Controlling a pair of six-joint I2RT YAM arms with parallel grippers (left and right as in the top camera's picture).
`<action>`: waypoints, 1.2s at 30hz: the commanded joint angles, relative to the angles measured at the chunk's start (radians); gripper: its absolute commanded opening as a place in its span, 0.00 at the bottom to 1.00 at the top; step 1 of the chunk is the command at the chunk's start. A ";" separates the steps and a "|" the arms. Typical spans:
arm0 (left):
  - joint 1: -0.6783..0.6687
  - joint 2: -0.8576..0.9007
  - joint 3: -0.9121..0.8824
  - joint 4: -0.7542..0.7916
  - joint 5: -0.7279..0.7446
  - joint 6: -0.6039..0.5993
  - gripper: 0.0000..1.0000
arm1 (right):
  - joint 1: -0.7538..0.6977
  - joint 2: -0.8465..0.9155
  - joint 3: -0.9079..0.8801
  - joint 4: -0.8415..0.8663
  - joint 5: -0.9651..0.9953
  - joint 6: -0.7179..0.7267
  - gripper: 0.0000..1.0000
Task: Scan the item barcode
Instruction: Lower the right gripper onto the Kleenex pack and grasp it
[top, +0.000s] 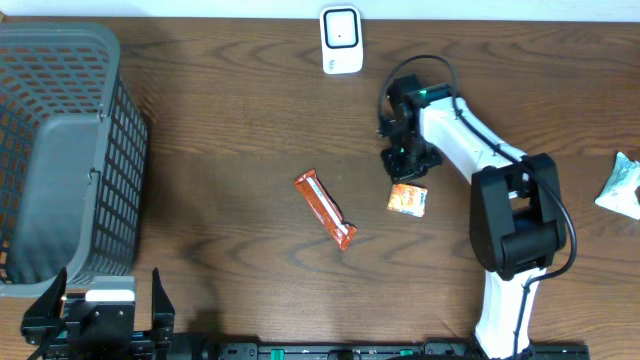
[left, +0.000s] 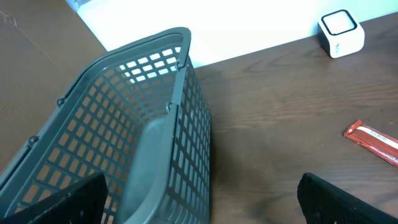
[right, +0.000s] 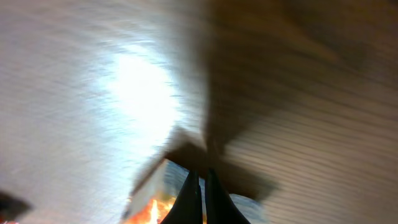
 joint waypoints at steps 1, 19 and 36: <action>-0.005 -0.007 0.000 0.001 -0.002 0.009 0.98 | 0.022 0.005 0.006 -0.002 -0.041 -0.053 0.01; -0.005 -0.007 0.000 0.001 -0.002 0.009 0.98 | 0.029 -0.056 0.312 -0.362 -0.031 0.161 0.99; -0.005 -0.007 0.000 0.001 -0.002 0.009 0.98 | 0.019 0.081 0.278 -0.518 0.019 0.235 0.99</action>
